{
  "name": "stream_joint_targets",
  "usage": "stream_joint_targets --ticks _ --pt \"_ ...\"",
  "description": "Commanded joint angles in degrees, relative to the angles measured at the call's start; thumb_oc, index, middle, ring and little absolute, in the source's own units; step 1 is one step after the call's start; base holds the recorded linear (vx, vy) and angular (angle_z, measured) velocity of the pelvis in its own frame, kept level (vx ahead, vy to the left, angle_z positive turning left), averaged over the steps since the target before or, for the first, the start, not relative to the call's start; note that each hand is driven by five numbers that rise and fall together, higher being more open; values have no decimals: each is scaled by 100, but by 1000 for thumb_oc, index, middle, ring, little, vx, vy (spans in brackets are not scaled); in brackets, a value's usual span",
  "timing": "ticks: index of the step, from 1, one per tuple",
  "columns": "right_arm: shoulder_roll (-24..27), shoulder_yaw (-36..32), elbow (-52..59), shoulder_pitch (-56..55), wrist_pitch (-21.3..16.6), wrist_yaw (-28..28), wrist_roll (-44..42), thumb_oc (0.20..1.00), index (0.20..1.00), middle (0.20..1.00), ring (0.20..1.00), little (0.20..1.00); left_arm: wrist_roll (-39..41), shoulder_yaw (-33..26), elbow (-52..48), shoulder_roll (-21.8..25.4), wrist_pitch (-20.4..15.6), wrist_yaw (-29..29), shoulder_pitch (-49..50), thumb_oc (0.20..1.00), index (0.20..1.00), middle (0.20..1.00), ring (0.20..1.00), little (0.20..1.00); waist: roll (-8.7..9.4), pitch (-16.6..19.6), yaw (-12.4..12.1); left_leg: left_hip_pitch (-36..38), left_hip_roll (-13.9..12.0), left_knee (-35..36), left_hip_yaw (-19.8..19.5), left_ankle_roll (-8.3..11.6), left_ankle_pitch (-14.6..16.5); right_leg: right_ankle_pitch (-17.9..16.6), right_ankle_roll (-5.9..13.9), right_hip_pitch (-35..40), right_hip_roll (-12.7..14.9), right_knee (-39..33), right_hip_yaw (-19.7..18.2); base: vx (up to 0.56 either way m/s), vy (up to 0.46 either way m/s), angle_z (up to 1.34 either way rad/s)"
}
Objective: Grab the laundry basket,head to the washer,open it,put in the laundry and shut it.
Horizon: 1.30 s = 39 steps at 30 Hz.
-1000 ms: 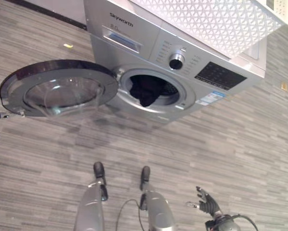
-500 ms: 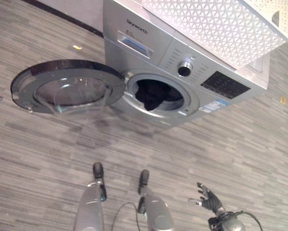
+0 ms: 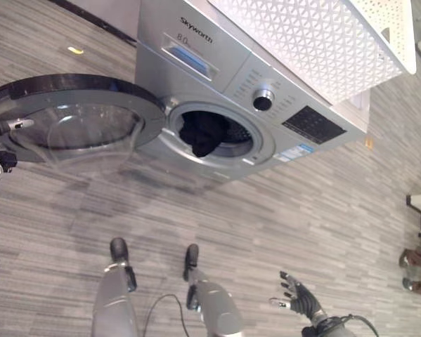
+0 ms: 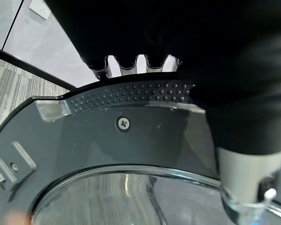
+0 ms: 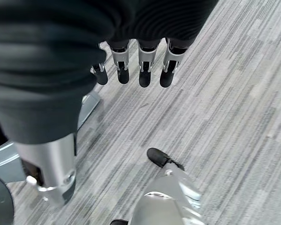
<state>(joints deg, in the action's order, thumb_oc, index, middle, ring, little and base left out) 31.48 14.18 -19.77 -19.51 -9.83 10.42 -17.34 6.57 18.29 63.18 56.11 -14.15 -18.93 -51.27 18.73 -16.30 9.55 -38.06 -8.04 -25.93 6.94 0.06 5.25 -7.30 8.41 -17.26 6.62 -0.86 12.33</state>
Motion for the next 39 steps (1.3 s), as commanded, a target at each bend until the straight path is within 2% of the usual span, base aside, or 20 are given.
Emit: stream_joint_targets --ticks 1,5,6,7,8,9,14,15,16,18,19,22,25,26,29,34,35,36,37,39 --pt "205 -179 -680 212 -167 -114 -106 1000 1000 1000 1000 1000 -112 225 16 -311 -242 281 132 1000 1000 1000 1000 1000 -148 59 23 888 195 519 111 186 556 -923 580 102 376 -116 -286 0 0 0" --pt "123 -199 -903 407 -198 -248 10 1000 1000 1000 1000 1000 -70 209 -478 -619 -336 235 458 1000 1000 1000 1000 1000 -294 -17 -10 810 258 502 64 160 529 -867 561 43 403 -82 -349 -9 28 0" --pt "197 -356 -568 225 -215 -190 -22 1000 1000 1000 1000 1000 33 162 -908 -759 -410 261 773 1000 1000 1000 1000 1000 -359 -44 -19 794 288 535 34 153 488 -816 543 12 413 -54 -383 -98 -24 9" --pt "197 -407 -531 175 -210 -175 -32 1000 1000 1000 1000 1000 63 148 -1196 -853 -448 291 964 1000 1000 1000 1000 1000 -345 -81 4 727 370 594 72 109 255 -850 489 -83 501 -18 -369 -98 -24 12" --pt "197 -407 -531 175 -210 -175 -32 1000 1000 1000 1000 1000 63 148 -1197 -852 -448 291 964 1000 1000 1000 1000 1000 -345 -79 6 727 371 595 72 109 254 -850 489 -84 501 -18 -369 -98 -29 17" --pt "144 -516 -499 70 -227 -173 12 1000 1000 1000 1000 1000 166 68 -1870 -1103 -559 322 1543 1000 1000 1000 1000 1000 -462 -159 -93 732 425 590 33 101 252 -726 438 -88 538 13 -353 -6 -24 16" --pt "-5 -604 -478 33 -245 -233 189 1000 1000 1000 1000 1000 -29 81 -2746 -1686 -622 468 2594 1000 1000 1000 1000 1000 -677 -288 -285 838 474 630 3 100 204 -520 364 -66 588 50 -210 -23 -36 16" --pt "-4 -604 -478 33 -245 -233 189 1000 1000 1000 1000 1000 -31 80 -2748 -1687 -621 467 2597 1000 1000 1000 1000 1000 -677 -289 -285 842 475 633 3 100 203 -519 364 -64 588 50 -210 -30 -64 2" --pt "-35 -631 -453 40 -256 -270 214 1000 1000 1000 1000 1000 -172 146 -2836 -1764 -620 512 2743 1000 1000 1000 1000 1000 -721 -317 -324 900 450 721 11 113 140 -457 341 -49 578 48 -190 -21 -47 2" --pt "-313 -516 -929 448 -273 -547 282 1000 1000 1000 1000 1000 -166 344 -2910 -2312 -632 564 3001 1000 1000 1000 1000 1000 -896 -369 -444 1044 459 1003 -16 133 -63 -309 270 -11 571 50 -128 -37 -76 1" --pt "-313 -517 -930 448 -273 -547 283 1000 1000 1000 1000 1000 -167 346 -2909 -2314 -632 563 3000 1000 1000 1000 1000 1000 -895 -372 -446 1053 461 1013 -15 134 -68 -309 269 -8 572 50 -128 -34 -82 2" --pt "-431 -463 -929 496 -291 -728 290 1000 1000 1000 1000 1000 -100 671 -2960 -2852 -588 584 2913 1000 1000 1000 1000 1000 -1045 -397 -448 1278 432 1567 -13 229 -456 -143 204 -2 512 45 -104 -58 -108 4" --pt "-485 -443 -1093 546 -319 -826 274 1000 1000 1000 1000 1000 -44 877 -2933 -3106 -577 578 2715 1000 1000 1000 1000 1000 -1107 -421 -391 1374 408 1812 16 269 -628 -114 171 -28 472 19 -148 -69 -88 -7" --pt "-499 -402 -1200 689 -314 -983 272 1000 1000 1000 1000 1000 8 1079 -2925 -3333 -547 500 2382 1000 1000 1000 1000 1000 -1142 -434 -306 1430 364 1976 76 300 -747 -111 149 -88 419 4 -201 -78 -67 -9" --pt "-443 -375 -1230 836 -308 -1115 273 1000 1000 1000 1000 1000 -156 1345 -2807 -3506 -465 330 1771 1000 1000 1000 1000 1000 -1160 -452 -129 1499 277 2114 232 329 -839 -122 125 -227 333 -5 -378 -76 -38 -20" --pt "-292 -304 -1608 984 -304 -1221 281 1000 1000 1000 1000 1000 -154 1518 -2371 -3635 -400 61 663 1000 1000 1000 1000 1000 -1116 -438 256 1641 117 2281 555 378 -927 -180 79 -451 159 -11 -784 -39 -13 -41" --pt "-292 -305 -1610 986 -305 -1221 280 1000 1000 1000 1000 1000 -154 1519 -2367 -3636 -403 61 659 1000 1000 1000 1000 1000 -1115 -442 252 1645 117 2283 559 378 -927 -180 79 -451 158 -10 -788 -17 -5 -44" --pt "-235 -269 -1762 1010 -287 -1234 304 1000 1000 1000 1000 1000 -113 1478 -2094 -3605 -381 -18 313 1000 1000 1000 1000 1000 -1091 -420 387 1695 63 2312 681 393 -931 -200 66 -515 105 -16 -928 -6 -5 -37" --pt "-235 -270 -1762 1011 -287 -1233 304 1000 1000 1000 1000 1000 -113 1478 -2093 -3605 -382 -18 311 1000 1000 1000 1000 1000 -1090 -421 385 1698 62 2313 684 393 -931 -200 66 -515 104 -15 -931 -7 -18 -47" --pt "-141 -227 -1864 1003 -264 -1200 285 1000 1000 1000 1000 1000 -215 1581 -1653 -3565 -318 -130 -319 1000 1000 1000 1000 1000 -1061 -402 595 1775 7 2378 838 427 -959 -229 57 -602 34 -21 -1091 -3 -14 -46"
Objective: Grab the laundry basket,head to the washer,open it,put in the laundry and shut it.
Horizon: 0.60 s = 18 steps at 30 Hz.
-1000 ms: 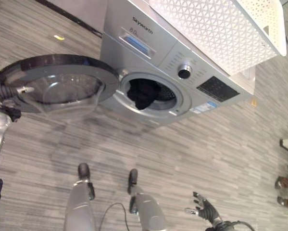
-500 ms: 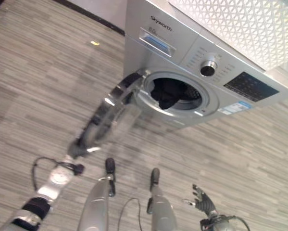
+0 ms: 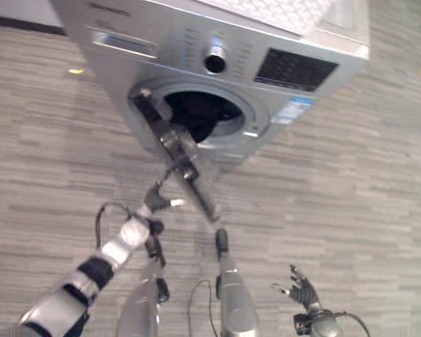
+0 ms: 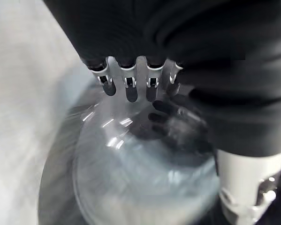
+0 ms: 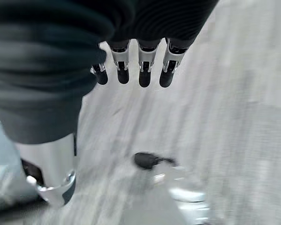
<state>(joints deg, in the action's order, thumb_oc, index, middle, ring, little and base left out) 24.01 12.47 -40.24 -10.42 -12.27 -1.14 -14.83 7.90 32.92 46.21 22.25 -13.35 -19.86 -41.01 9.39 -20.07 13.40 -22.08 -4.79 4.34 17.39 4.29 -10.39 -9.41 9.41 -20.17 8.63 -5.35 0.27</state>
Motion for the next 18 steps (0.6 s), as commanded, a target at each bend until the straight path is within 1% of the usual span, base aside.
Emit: stream_joint_targets --ticks 1,2,3,6,11,12,13,15,16,18 --pt "639 -48 160 97 -21 -35 10 1000 1000 1000 1000 1000 -324 135 108 -145 -384 -61 -1535 1000 1000 1000 1000 1000 -135 -23 263 193 -325 -628 -164 17 593 -32 -49 -344 -181 428 67 -10 -4 -47" --pt "644 -31 126 111 -17 -31 -28 1000 1000 1000 1000 1000 -282 143 265 -204 -369 -97 -1727 1000 1000 1000 1000 1000 -129 -26 319 216 -340 -590 -114 26 571 -41 -48 -369 -205 423 31 77 29 -39" --pt "655 -7 91 135 -13 -17 -58 1000 1000 1000 1000 1000 -189 180 410 -233 -363 -105 -1977 1000 1000 1000 1000 1000 -150 2 388 312 -360 -531 -125 76 715 51 11 -322 -247 396 -19 89 16 -33" --pt "764 115 89 161 16 46 -55 1000 1000 1000 1000 1000 -198 387 841 -219 -259 -22 -2650 1000 1000 1000 1000 1000 -130 50 542 353 -397 -467 -36 107 685 31 -4 -363 -307 367 -112 47 -10 -24" --pt "759 122 101 207 -17 171 -362 1000 1000 1000 1000 1000 -137 661 1114 219 -247 27 -3517 1000 1000 1000 1000 1000 -97 143 709 420 -450 -291 113 165 596 -53 36 -442 -379 309 -211 17 -14 -28" --pt "757 123 99 212 -18 171 -363 1000 1000 1000 1000 1000 -136 663 1116 221 -248 28 -3521 1000 1000 1000 1000 1000 -94 140 707 422 -450 -289 114 165 595 -54 36 -441 -379 309 -213 41 -40 -21" --pt "693 100 22 199 -23 145 -359 1000 1000 1000 1000 1000 -72 629 962 446 -278 1 -3606 1000 1000 1000 1000 1000 -88 157 706 451 -470 -267 124 177 589 -54 40 -426 -403 298 -214 72 -65 -13" --pt "631 112 -46 129 -2 143 -258 1000 1000 1000 1000 1000 -36 523 896 438 -295 -21 -3471 1000 1000 1000 1000 1000 -110 168 675 475 -489 -280 80 182 588 -23 23 -379 -406 297 -172 75 -64 -8" --pt "579 72 -92 42 6 128 -201 1000 1000 1000 1000 1000 12 417 735 386 -342 -38 -3236 1000 1000 1000 1000 1000 -176 174 604 513 -482 -260 -10 192 570 31 -4 -302 -397 296 -105 39 -24 -3" --pt "528 45 -154 19 5 133 -214 1000 1000 1000 1000 1000 0 374 566 388 -380 -50 -3076 1000 1000 1000 1000 1000 -216 196 563 539 -483 -244 -61 197 562 67 -12 -250 -386 296 -60 59 -39 -1"
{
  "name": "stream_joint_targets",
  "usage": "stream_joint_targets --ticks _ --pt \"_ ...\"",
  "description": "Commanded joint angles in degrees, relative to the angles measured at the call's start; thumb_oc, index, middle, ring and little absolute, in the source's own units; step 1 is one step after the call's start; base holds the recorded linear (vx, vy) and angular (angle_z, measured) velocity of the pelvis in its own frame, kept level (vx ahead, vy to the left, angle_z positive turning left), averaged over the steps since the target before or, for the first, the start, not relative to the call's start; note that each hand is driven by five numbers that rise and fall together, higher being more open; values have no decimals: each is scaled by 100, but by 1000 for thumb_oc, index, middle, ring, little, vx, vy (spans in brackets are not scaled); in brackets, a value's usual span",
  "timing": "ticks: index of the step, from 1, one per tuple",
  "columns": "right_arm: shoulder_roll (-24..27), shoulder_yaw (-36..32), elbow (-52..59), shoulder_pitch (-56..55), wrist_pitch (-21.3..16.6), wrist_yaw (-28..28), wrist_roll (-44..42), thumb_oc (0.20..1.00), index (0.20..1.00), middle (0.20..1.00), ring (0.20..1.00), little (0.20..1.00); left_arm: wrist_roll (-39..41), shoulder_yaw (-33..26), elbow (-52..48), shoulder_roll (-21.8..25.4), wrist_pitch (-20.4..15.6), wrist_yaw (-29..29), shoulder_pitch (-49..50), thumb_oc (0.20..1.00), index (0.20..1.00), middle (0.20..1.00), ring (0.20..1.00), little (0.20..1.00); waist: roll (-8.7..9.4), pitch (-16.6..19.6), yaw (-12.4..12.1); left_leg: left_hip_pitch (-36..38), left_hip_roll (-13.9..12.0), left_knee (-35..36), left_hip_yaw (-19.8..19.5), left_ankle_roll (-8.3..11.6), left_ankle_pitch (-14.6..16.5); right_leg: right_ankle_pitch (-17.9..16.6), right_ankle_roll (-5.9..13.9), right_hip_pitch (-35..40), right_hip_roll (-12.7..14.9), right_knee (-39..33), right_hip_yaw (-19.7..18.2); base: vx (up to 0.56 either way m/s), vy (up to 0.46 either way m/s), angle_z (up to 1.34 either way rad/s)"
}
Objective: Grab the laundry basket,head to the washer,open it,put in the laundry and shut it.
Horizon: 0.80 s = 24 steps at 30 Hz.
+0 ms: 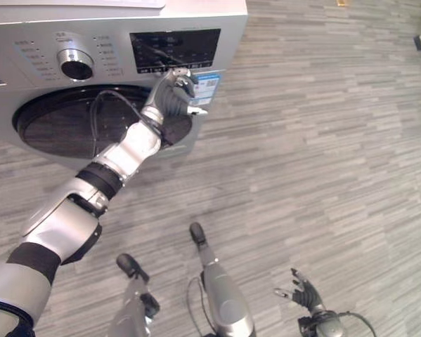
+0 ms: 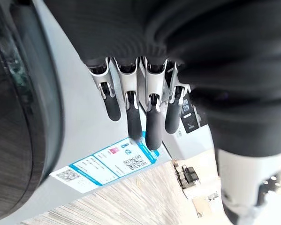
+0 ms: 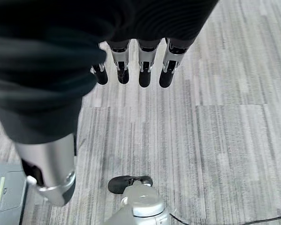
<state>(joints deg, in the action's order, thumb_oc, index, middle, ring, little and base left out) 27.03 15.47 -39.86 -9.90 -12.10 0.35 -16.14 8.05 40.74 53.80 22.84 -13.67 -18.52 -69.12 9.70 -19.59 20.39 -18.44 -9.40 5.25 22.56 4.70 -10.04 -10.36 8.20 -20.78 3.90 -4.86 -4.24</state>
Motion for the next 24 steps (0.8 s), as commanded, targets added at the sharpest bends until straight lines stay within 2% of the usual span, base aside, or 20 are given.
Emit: stream_joint_targets --ticks 1,2,3,4,5,6,7,9,14,17,18,21,22,23,24 --pt "185 -287 -272 -53 -8 -16 -85 1000 1000 1000 1000 1000 63 -482 -423 299 -392 -174 -34 1000 1000 1000 1000 1000 -290 172 -193 203 -10 -327 -625 159 524 191 99 -127 99 247 434 55 -37 0" --pt "186 -287 -272 -53 -8 -16 -85 1000 1000 1000 1000 1000 63 -482 -423 299 -392 -174 -33 1000 1000 1000 1000 1000 -291 172 -192 203 -10 -327 -625 159 524 191 99 -127 99 247 434 16 -98 7" --pt "110 -325 -404 -65 14 -28 -21 1000 1000 1000 1000 1000 97 -643 -907 146 -455 -122 531 1000 1000 1000 1000 1000 -357 222 -332 190 5 -344 -680 125 374 178 30 -51 146 288 549 -14 -78 11" --pt "112 -324 -404 -68 13 -28 -21 1000 1000 1000 1000 1000 95 -645 -911 146 -453 -123 536 1000 1000 1000 1000 1000 -360 224 -328 190 5 -344 -684 125 374 178 30 -49 146 287 553 71 -112 32" --pt "-3 -427 -478 -100 34 -33 -26 1000 1000 1000 1000 1000 290 -838 -1556 86 -588 27 1119 1000 1000 1000 1000 1000 -468 303 -489 307 22 -329 -792 132 388 271 17 144 172 304 655 85 -34 40" --pt "-1 -424 -477 -103 34 -33 -26 1000 1000 1000 1000 1000 290 -841 -1565 88 -583 27 1127 1000 1000 1000 1000 1000 -470 303 -484 310 22 -328 -795 132 388 272 17 149 173 302 658 170 -55 51" --pt "-141 -531 -523 -107 74 -35 -36 1000 1000 1000 1000 1000 410 -967 -2203 73 -658 231 1720 1000 1000 1000 1000 1000 -572 387 -630 455 32 -339 -880 138 422 354 3 363 213 317 765 136 -27 38" --pt "-287 -649 -610 -89 118 -40 -32 1000 1000 1000 1000 1000 673 -1135 -2811 118 -708 530 2479 1000 1000 1000 1000 1000 -691 497 -816 638 53 -333 -986 140 448 446 -22 608 248 346 895 161 -22 49" --pt "-564 -656 -865 -52 295 -46 136 1000 1000 1000 1000 1000 1157 -1569 -3457 -43 -595 1168 4137 1000 1000 1000 1000 1000 -878 706 -1248 1098 125 -435 -1251 107 568 717 -82 1299 311 441 1251 95 1 52" --pt "-673 -654 -1068 162 400 -51 70 1000 1000 1000 1000 1000 1892 -1936 -3242 -286 -353 1595 5352 1000 1000 1000 1000 1000 -929 863 -1534 1319 192 -489 -1436 66 628 823 -106 1693 369 461 1513 59 8 45" --pt "-798 -611 -1120 66 367 -57 151 1000 1000 1000 1000 1000 2053 -2028 -3090 -376 -274 1676 5669 1000 1000 1000 1000 1000 -955 941 -1552 1350 205 -505 -1459 54 644 831 -97 1729 376 487 1548 18 49 44" --pt "-799 -555 -1232 149 433 -16 192 1000 1000 1000 1000 1000 2176 -2345 -2480 -495 -37 1866 6379 1000 1000 1000 1000 1000 -980 1092 -1661 1528 231 -513 -1513 29 694 911 -96 1970 395 511 1644 18 60 40" --pt "-777 -506 -1306 265 439 7 215 1000 1000 1000 1000 1000 1894 -2558 -1757 -615 84 1809 6671 1000 1000 1000 1000 1000 -988 1186 -1741 1629 250 -532 -1581 16 737 959 -86 2102 425 534 1726 0 61 14" --pt "-776 -505 -1309 267 437 8 214 1000 1000 1000 1000 1000 1891 -2558 -1753 -618 80 1808 6670 1000 1000 1000 1000 1000 -988 1183 -1737 1632 251 -533 -1584 16 738 961 -85 2107 426 534 1729 4 69 16" --pt "-764 -505 -1502 306 462 49 210 1000 1000 1000 1000 1000 1725 -2667 -1241 -657 149 1821 6805 1000 1000 1000 1000 1000 -990 1250 -1767 1695 272 -522 -1592 2 762 976 -83 2185 438 527 1745 -2 42 19"
